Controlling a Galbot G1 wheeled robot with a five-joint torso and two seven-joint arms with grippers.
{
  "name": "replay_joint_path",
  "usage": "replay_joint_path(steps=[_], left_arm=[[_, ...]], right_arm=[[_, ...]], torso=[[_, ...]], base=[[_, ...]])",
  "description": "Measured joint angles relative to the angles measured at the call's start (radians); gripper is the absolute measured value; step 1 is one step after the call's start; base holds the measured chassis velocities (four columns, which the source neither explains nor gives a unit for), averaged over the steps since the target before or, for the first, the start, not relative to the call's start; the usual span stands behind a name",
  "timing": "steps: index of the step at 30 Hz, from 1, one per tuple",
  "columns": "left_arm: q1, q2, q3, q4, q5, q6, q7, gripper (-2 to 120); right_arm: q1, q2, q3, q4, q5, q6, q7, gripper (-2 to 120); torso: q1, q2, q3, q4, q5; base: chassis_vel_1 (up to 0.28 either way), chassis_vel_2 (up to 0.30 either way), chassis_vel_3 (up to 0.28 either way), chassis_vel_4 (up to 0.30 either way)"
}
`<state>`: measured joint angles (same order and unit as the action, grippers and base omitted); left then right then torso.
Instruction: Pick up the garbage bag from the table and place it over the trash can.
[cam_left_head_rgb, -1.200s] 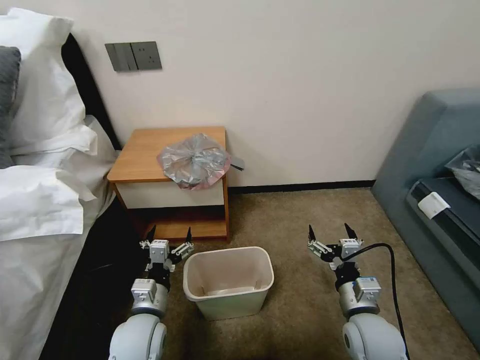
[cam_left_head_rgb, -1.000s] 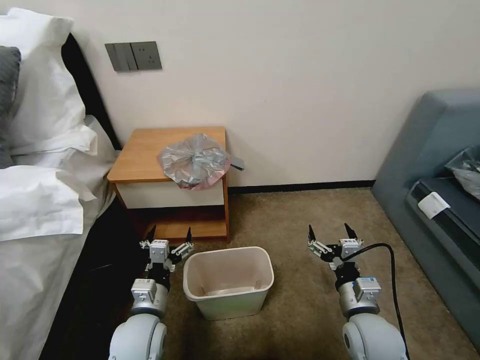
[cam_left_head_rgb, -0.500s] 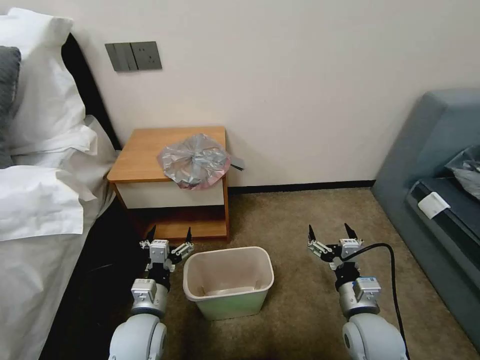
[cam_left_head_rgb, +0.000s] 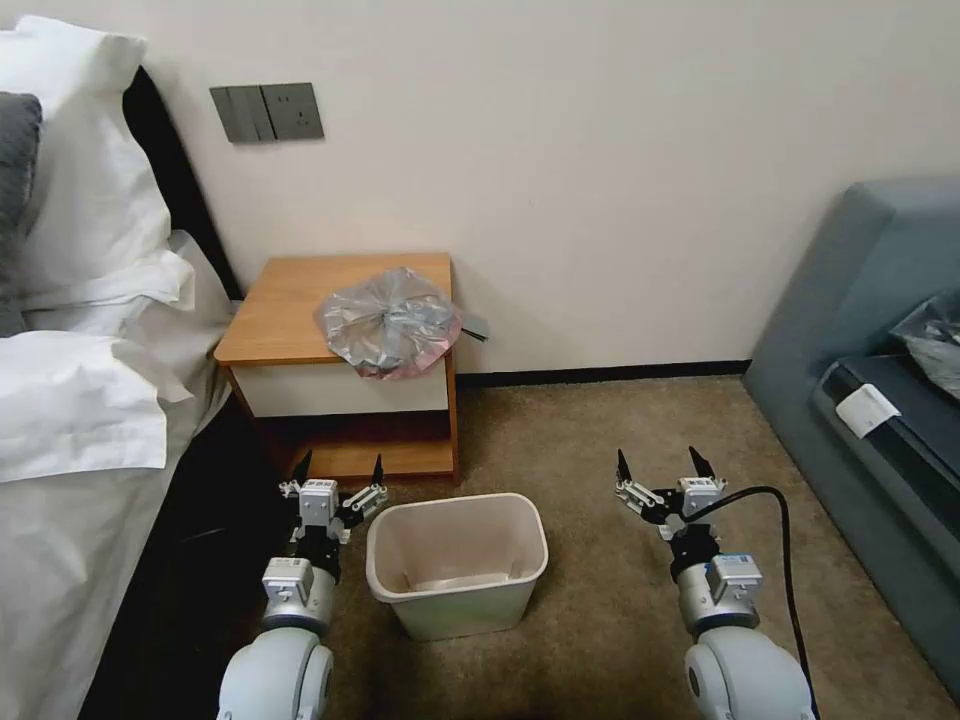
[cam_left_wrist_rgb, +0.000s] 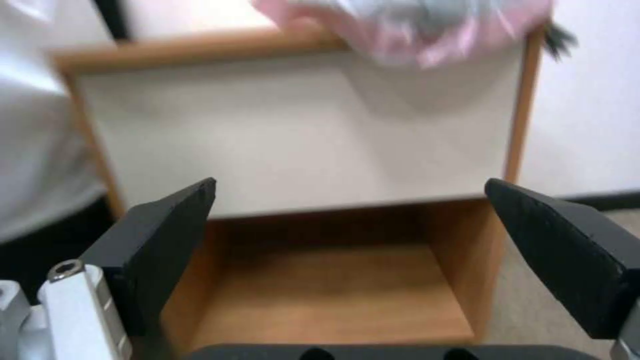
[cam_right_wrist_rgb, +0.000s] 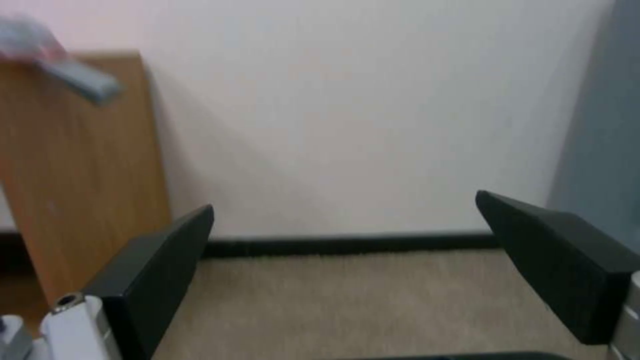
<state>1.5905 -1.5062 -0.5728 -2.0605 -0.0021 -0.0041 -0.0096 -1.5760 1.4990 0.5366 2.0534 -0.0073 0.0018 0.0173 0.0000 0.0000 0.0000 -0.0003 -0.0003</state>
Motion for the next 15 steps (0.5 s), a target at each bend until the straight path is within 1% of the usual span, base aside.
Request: replay_joint_path(steps=[2, 3, 4, 5, 6, 8, 9, 11, 12, 13, 14, 15], left_arm=[[0.01, -0.002, -0.005, -0.015, -0.001, -0.002, -0.003, 100], [0.048, -0.008, -0.027, -0.069, -0.004, -0.008, -0.014, 100], [0.07, -0.011, -0.039, -0.103, -0.006, -0.012, -0.021, 100], [0.07, -0.011, -0.039, -0.103, -0.006, -0.012, -0.021, 100], [0.103, -0.017, -0.057, -0.151, -0.008, -0.018, -0.03, 100], [0.153, -0.026, -0.085, -0.225, -0.012, -0.028, -0.046, 100], [0.153, -0.026, -0.085, -0.225, -0.012, -0.028, -0.046, 100], [0.202, -0.034, -0.113, -0.297, -0.017, -0.037, -0.06, 100], [0.202, -0.034, -0.113, -0.297, -0.017, -0.037, -0.06, 100], [0.223, -0.037, -0.123, -0.326, -0.018, -0.04, -0.066, 100], [0.295, -0.026, -0.157, -0.386, -0.02, -0.037, -0.055, 100], [0.302, -0.018, -0.158, -0.38, -0.019, -0.031, -0.045, 100]], right_arm=[[0.0, 0.0, 0.0, 0.002, 0.0, 0.001, 0.001, 100], [-0.013, -0.001, -0.006, 0.023, -0.003, 0.0, 0.011, 100], [-0.025, -0.002, -0.015, 0.05, -0.006, 0.0, 0.021, 100], [-0.025, -0.002, -0.015, 0.05, -0.006, 0.0, 0.021, 100], [-0.047, -0.004, -0.027, 0.097, -0.012, 0.0, 0.039, 100], [-0.084, -0.006, -0.05, 0.169, -0.022, 0.0, 0.069, 100], [-0.084, -0.006, -0.05, 0.169, -0.022, 0.0, 0.069, 100], [-0.12, -0.01, -0.073, 0.243, -0.031, 0.0, 0.097, 100], [-0.12, -0.01, -0.073, 0.243, -0.031, 0.0, 0.097, 100], [-0.135, -0.011, -0.081, 0.272, -0.035, 0.0, 0.109, 100], [-0.171, -0.03, -0.103, 0.315, -0.031, 0.008, 0.134, 100], [-0.173, -0.033, -0.103, 0.315, -0.027, 0.009, 0.135, 100]], torso=[[0.0, 0.0, 0.0, 0.0002, -0.0001], [0.0, 0.0, 0.0, 0.0003, 0.0009], [0.0, 0.0, 0.0, 0.0007, 0.0007], [0.0, 0.0, 0.0, 0.0007, 0.0007], [0.0, 0.0, 0.0, 0.0005, 0.0], [0.0, 0.0, 0.0, 0.0004, 0.0004], [0.0, 0.0, 0.0, 0.0004, 0.0004], [0.0, 0.0, 0.0, 0.0004, 0.0002], [0.0, 0.0, 0.0, 0.0004, 0.0002], [0.0, 0.0, 0.0, 0.0004, 0.0003], [0.0, 0.0, 0.0, 0.0002, 0.0016], [0.0, 0.0, 0.0, 0.0006, -0.0007]], base=[[0.0, 0.0, 0.0, 0.0], [0.0, 0.0, 0.0, 0.0], [0.0, 0.0, 0.0, 0.0], [0.0, 0.0, 0.0, 0.0], [0.0, 0.0, 0.0, 0.0], [0.0, 0.0, 0.0, 0.0], [0.0, 0.0, 0.0, 0.0], [0.0, 0.0, 0.0, 0.0], [0.0, 0.0, 0.0, 0.0], [0.0, 0.0, 0.0, 0.0], [0.0, 0.0, 0.0, 0.0], [0.0, 0.0, 0.0, 0.0]])
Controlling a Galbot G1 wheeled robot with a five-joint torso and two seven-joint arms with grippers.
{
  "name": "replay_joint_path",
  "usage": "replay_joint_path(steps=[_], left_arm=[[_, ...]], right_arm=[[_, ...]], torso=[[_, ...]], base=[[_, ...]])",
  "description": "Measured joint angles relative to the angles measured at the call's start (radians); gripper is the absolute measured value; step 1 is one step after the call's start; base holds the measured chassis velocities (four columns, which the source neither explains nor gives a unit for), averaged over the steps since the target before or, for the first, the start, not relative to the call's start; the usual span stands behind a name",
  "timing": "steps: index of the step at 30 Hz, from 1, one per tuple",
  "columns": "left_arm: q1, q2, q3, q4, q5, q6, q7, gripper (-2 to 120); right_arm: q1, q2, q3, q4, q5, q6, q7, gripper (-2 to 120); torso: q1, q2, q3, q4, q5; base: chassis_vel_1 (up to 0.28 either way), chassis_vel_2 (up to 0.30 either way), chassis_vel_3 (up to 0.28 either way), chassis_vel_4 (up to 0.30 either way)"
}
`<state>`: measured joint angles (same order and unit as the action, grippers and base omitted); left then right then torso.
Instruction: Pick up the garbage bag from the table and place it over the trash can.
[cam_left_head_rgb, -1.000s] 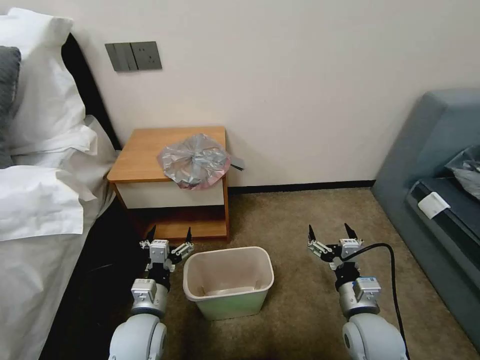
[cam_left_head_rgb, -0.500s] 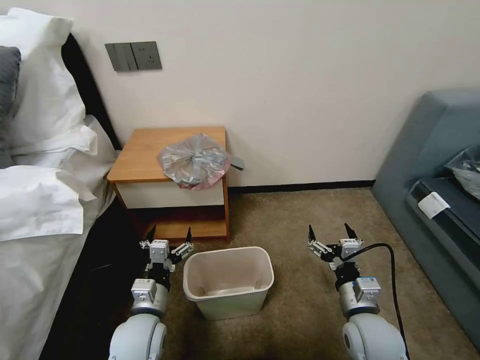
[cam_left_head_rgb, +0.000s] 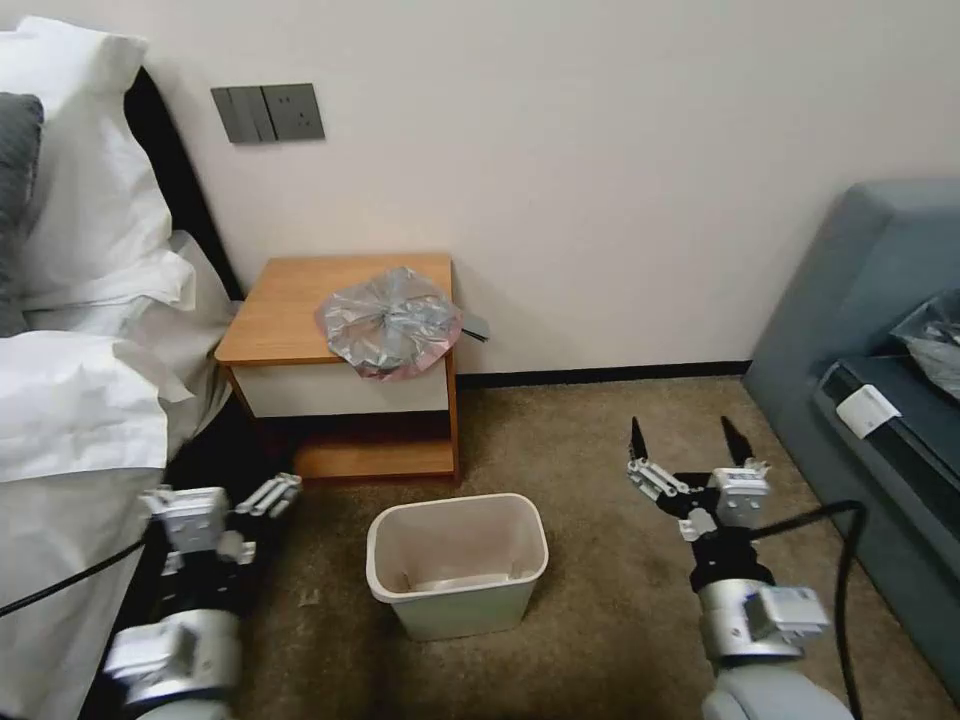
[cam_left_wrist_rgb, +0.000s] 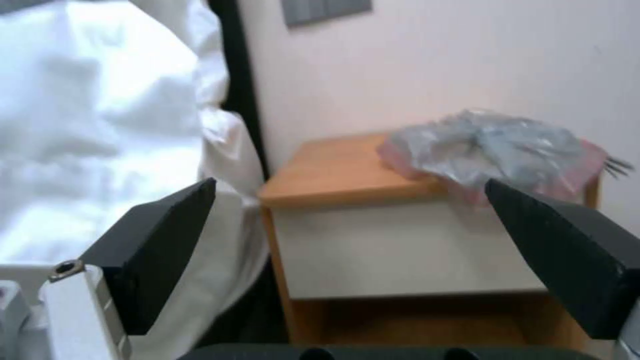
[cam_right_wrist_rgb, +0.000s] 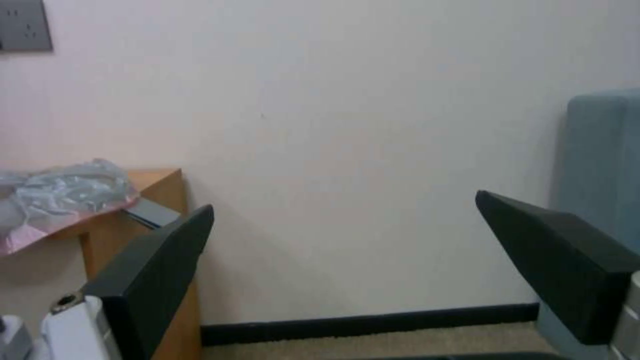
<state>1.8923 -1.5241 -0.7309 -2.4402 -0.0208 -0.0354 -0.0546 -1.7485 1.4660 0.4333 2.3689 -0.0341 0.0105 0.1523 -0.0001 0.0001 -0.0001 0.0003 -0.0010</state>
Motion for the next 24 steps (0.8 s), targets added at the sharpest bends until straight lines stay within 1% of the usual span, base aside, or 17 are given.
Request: replay_joint_path(steps=[1, 2, 5, 6, 9, 11, 12, 15, 16, 19, 20, 22, 23, 24], left_arm=[[0.0, 0.0, 0.0, 0.0, 0.0, 0.0, 0.0, 100], [0.003, 0.005, 0.001, 0.009, 0.0, 0.007, 0.008, 100], [0.003, 0.015, 0.007, 0.027, -0.004, 0.019, 0.014, 100], [0.003, 0.019, 0.01, 0.035, -0.008, 0.023, 0.015, 100], [0.003, 0.024, 0.014, 0.047, -0.016, 0.028, 0.015, 100], [0.003, 0.024, 0.017, 0.052, -0.026, 0.03, 0.011, 100], [0.003, 0.024, 0.017, 0.052, -0.026, 0.03, 0.011, 100], [0.003, 0.02, 0.019, 0.051, -0.041, 0.03, -0.005, 100], [0.003, 0.02, 0.019, 0.051, -0.041, 0.03, -0.005, 100], [0.013, 0.025, 0.017, 0.04, -0.048, 0.024, -0.011, 100], [0.013, 0.025, 0.017, 0.04, -0.048, 0.024, -0.011, 100], [0.019, 0.025, 0.012, 0.028, -0.05, 0.022, -0.012, 100], [0.022, 0.027, 0.007, 0.02, -0.051, 0.019, -0.013, 100], [0.022, 0.027, 0.007, 0.02, -0.051, 0.019, -0.013, 100]], right_arm=[[0.0, 0.0, 0.0, 0.0, 0.0, 0.0, 0.0, 100], [0.0, 0.0, -0.003, 0.0, 0.006, 0.0, 0.0, 100], [0.002, 0.0, -0.008, -0.005, 0.03, 0.0, 0.001, 100], [0.003, -0.001, -0.011, -0.009, 0.047, 0.0, 0.001, 100], [0.009, -0.004, -0.018, -0.015, 0.105, 0.0, 0.0, 100], [0.024, -0.015, -0.026, -0.025, 0.196, 0.0, -0.006, 100], [0.024, -0.015, -0.026, -0.025, 0.196, 0.0, -0.006, 100], [0.08, -0.049, -0.042, -0.064, 0.35, -0.016, -0.017, 100], [0.08, -0.049, -0.042, -0.064, 0.35, -0.016, -0.017, 100], [0.155, -0.092, -0.076, -0.103, 0.558, -0.049, -0.021, 100], [0.155, -0.092, -0.076, -0.103, 0.558, -0.049, -0.021, 100], [0.204, -0.114, -0.097, -0.118, 0.707, -0.069, -0.015, 100], [0.251, -0.13, -0.113, -0.128, 0.841, -0.09, 0.009, 100], [0.251, -0.13, -0.113, -0.128, 0.841, -0.09, 0.009, 100]], torso=[[0.0, 0.0, 0.0, 0.0, 0.0], [0.0, 0.0, 0.0, -0.0003, 0.001], [0.0, 0.0, 0.0, -0.0003, 0.0008], [0.0, 0.0, 0.0, -0.0003, 0.0012], [0.0, 0.0, 0.0, -0.0003, 0.0008], [0.0, 0.0, 0.0, -0.0005, 0.0009], [0.0, 0.0, 0.0, -0.0005, 0.0009], [0.0, 0.0, 0.0, -0.0003, 0.001], [0.0, 0.0, 0.0, -0.0003, 0.001], [0.0, 0.0, 0.0, -0.0003, 0.0011], [0.0, 0.0, 0.0, -0.0003, 0.0011], [0.0, 0.0, 0.0, -0.0003, 0.0011], [0.0, 0.0, 0.0, -0.0003, 0.001], [0.0, 0.0, 0.0, -0.0003, 0.001]], base=[[0.0, 0.0, 0.0, 0.0], [0.0, 0.0, 0.0, 0.0], [0.0, 0.0, 0.0, 0.0], [0.0, 0.0, 0.0, 0.0], [0.0, 0.0, 0.0, 0.0], [0.0, 0.0, 0.0, 0.0], [0.0, 0.0, 0.0, 0.0], [0.0, 0.0, 0.0, 0.0], [0.0, 0.0, 0.0, 0.0], [0.0, 0.0, 0.0, 0.0], [0.0, 0.0, 0.0, 0.0], [0.0, 0.0, 0.0, 0.0], [0.0, 0.0, 0.0, 0.0], [0.0, 0.0, 0.0, 0.0]])
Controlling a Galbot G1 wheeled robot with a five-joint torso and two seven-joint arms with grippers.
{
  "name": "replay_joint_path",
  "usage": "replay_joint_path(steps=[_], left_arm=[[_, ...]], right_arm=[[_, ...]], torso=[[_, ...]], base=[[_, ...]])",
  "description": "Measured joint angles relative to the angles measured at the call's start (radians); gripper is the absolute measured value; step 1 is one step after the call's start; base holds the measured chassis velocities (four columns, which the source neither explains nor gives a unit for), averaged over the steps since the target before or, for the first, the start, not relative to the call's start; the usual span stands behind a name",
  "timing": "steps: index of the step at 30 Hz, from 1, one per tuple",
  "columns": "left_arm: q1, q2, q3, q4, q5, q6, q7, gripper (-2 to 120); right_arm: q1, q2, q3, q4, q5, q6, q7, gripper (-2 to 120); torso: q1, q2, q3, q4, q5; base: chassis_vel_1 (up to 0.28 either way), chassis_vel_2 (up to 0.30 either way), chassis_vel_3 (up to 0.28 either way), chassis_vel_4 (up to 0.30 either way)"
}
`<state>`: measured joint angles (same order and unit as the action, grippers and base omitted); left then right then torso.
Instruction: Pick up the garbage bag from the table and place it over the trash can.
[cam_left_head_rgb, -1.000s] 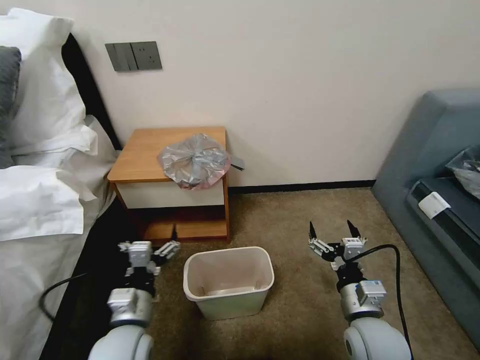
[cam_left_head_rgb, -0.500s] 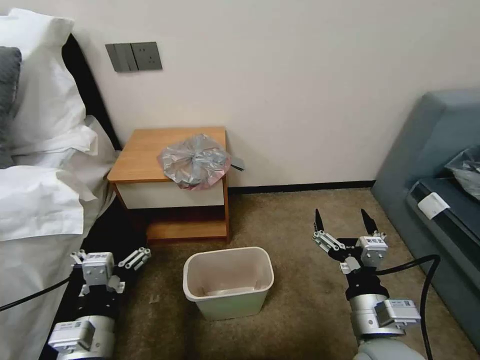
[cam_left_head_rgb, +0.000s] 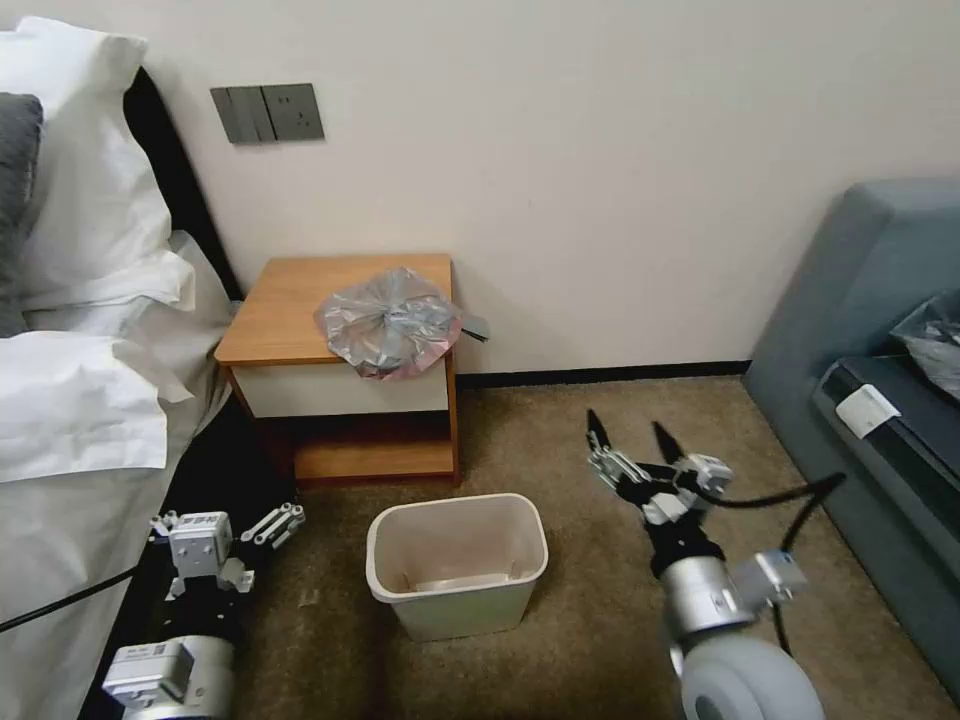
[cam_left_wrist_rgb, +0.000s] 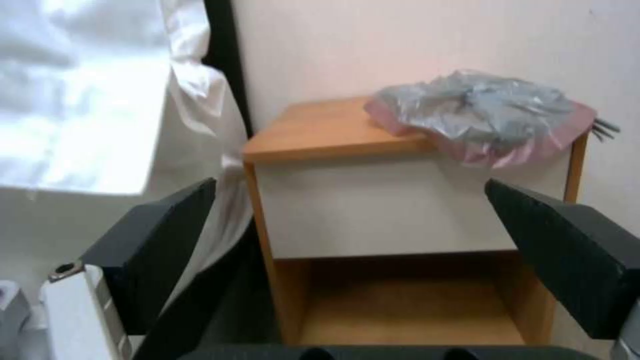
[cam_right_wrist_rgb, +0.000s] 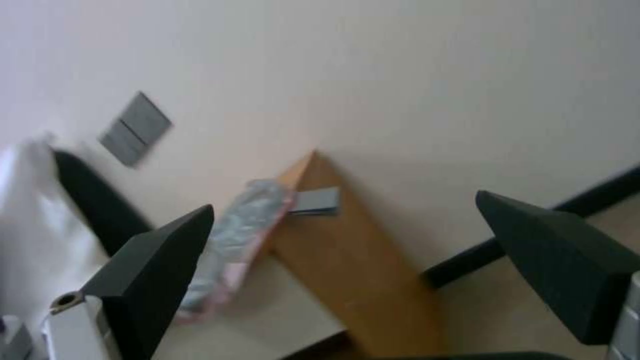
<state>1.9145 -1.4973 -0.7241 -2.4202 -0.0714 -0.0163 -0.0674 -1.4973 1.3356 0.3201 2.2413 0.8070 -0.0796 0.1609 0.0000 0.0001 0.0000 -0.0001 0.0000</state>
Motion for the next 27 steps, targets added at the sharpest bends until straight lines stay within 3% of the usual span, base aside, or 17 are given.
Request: replay_joint_path(steps=[3, 4, 8, 14, 27], left_arm=[[0.012, 0.003, -0.01, -0.011, 0.001, -0.008, -0.002, 100], [0.012, 0.003, -0.01, -0.011, 0.001, -0.008, -0.002, 100], [0.023, -0.006, -0.021, -0.02, 0.011, -0.019, -0.002, 100], [0.023, -0.014, -0.026, -0.024, 0.014, -0.02, -0.003, 100], [0.032, -0.033, -0.047, -0.049, 0.02, -0.023, -0.004, 100]], right_arm=[[0.127, -0.028, -0.021, -0.036, 0.308, -0.063, 0.093, 100], [0.127, -0.028, -0.021, -0.036, 0.308, -0.063, 0.093, 100], [0.314, -0.039, -0.046, -0.132, 0.627, -0.114, 0.164, 100], [0.439, -0.012, -0.091, -0.236, 0.73, -0.132, 0.175, 100], [0.665, 0.151, -0.133, -0.583, 0.885, -0.149, 0.142, 100]], torso=[[0.0, 0.0, 0.0, 0.0, 0.0001], [0.0, 0.0, 0.0, 0.0, 0.0001], [0.0, 0.0, 0.0, 0.0001, -0.0002], [0.0, 0.0, 0.0, 0.0, -0.0002], [0.0, 0.0, 0.0, 0.0, -0.0001]], base=[[0.0, 0.0, 0.0, 0.0], [0.0, 0.0, 0.0, 0.0], [0.0, 0.0, 0.0, 0.0], [0.0, 0.0, 0.0, 0.0], [0.0, 0.0, 0.0, 0.0]])
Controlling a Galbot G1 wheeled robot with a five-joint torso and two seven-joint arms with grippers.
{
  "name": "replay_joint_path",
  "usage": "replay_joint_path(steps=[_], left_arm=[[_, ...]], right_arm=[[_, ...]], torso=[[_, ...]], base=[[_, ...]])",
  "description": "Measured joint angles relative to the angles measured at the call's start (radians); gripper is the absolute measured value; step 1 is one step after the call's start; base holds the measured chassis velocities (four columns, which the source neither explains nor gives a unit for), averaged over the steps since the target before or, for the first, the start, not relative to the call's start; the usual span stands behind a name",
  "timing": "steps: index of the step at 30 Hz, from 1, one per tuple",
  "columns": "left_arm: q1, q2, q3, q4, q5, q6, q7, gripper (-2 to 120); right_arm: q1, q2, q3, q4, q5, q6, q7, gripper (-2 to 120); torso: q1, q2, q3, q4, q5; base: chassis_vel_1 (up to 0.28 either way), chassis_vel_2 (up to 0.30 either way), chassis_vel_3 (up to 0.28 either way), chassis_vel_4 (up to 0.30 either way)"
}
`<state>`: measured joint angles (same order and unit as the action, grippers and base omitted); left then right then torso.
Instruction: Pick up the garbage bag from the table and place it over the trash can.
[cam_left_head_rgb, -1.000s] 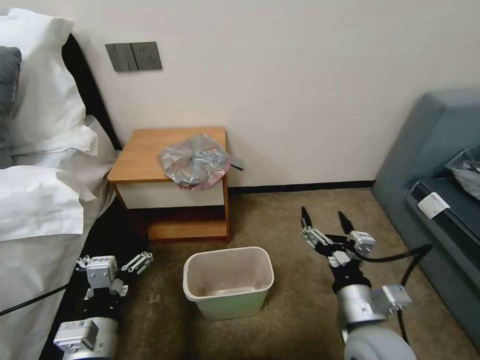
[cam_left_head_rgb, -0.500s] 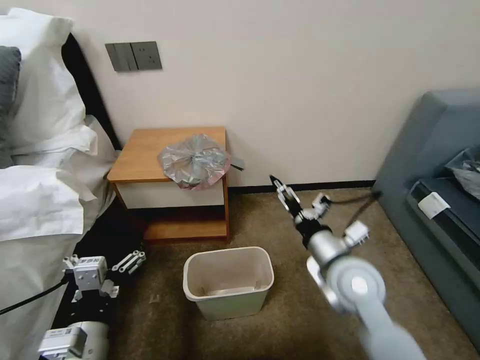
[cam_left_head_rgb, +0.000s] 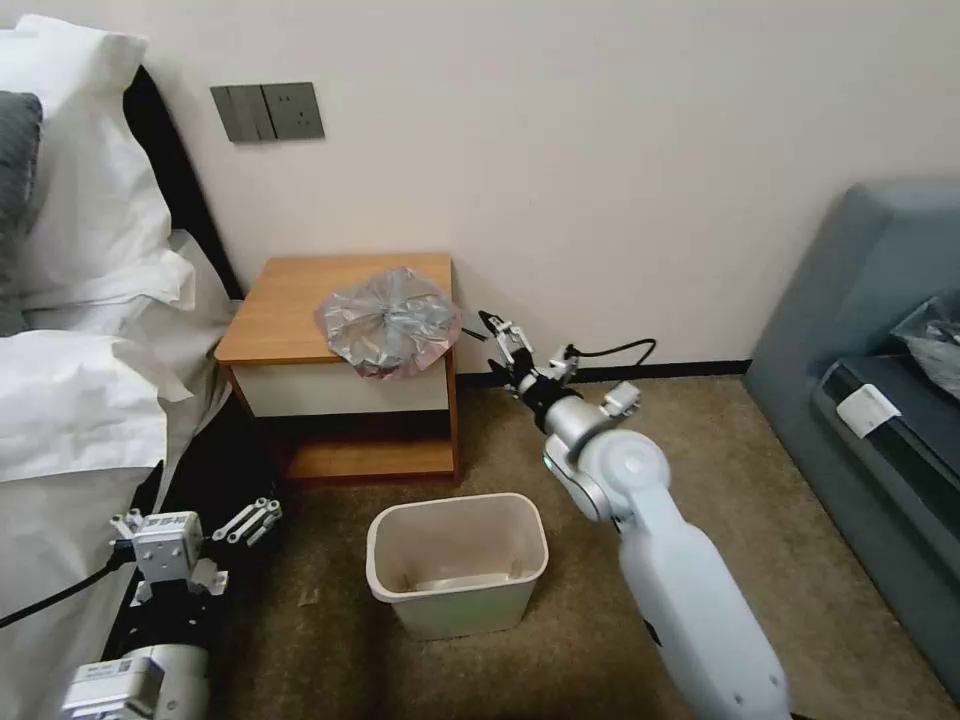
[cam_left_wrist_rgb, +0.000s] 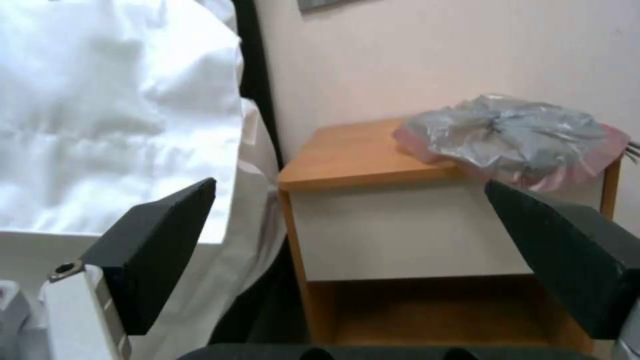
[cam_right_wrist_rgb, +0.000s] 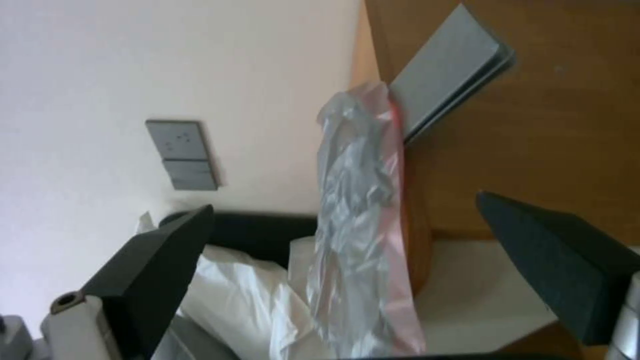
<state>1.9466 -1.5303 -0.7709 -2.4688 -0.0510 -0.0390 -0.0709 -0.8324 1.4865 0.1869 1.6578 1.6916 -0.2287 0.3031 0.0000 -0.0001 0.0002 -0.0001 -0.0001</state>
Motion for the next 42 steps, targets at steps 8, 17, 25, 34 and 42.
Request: replay_joint_path(steps=[8, 17, 25, 34, 42], left_arm=[[0.014, -0.016, 0.0, -0.009, 0.011, -0.009, -0.001, 100], [0.024, -0.025, 0.0, -0.024, 0.018, -0.021, -0.002, 100], [0.03, -0.026, 0.0, -0.03, 0.018, -0.025, -0.003, 100], [0.039, -0.026, 0.0, -0.032, 0.02, -0.032, -0.005, 100], [0.045, -0.03, 0.002, -0.032, 0.027, -0.038, -0.005, 100]], right_arm=[[0.086, 0.039, -0.003, -0.135, -0.01, -0.009, -0.04, 100], [0.151, 0.084, 0.025, -0.271, -0.043, 0.007, -0.041, 100], [0.154, 0.094, 0.028, -0.299, -0.049, 0.013, -0.064, 83], [0.148, 0.097, 0.026, -0.3, -0.06, 0.02, -0.08, 50], [0.145, 0.094, 0.024, -0.299, -0.075, 0.027, -0.09, 22]], torso=[[0.0, 0.0, 0.0, 0.0001, 0.0], [0.0, 0.0, 0.0, 0.0, 0.0001], [0.0, 0.0, 0.0, 0.0001, 0.0001], [0.0, 0.0, 0.0, 0.0, 0.0001], [0.0, 0.0, 0.0, 0.0, 0.0001]], base=[[0.0, 0.0, 0.0, 0.0], [0.0, 0.0, 0.0, 0.0], [0.0, 0.0, 0.0, 0.0], [0.0, 0.0, 0.0, 0.0], [0.0, 0.0, 0.0, 0.0]])
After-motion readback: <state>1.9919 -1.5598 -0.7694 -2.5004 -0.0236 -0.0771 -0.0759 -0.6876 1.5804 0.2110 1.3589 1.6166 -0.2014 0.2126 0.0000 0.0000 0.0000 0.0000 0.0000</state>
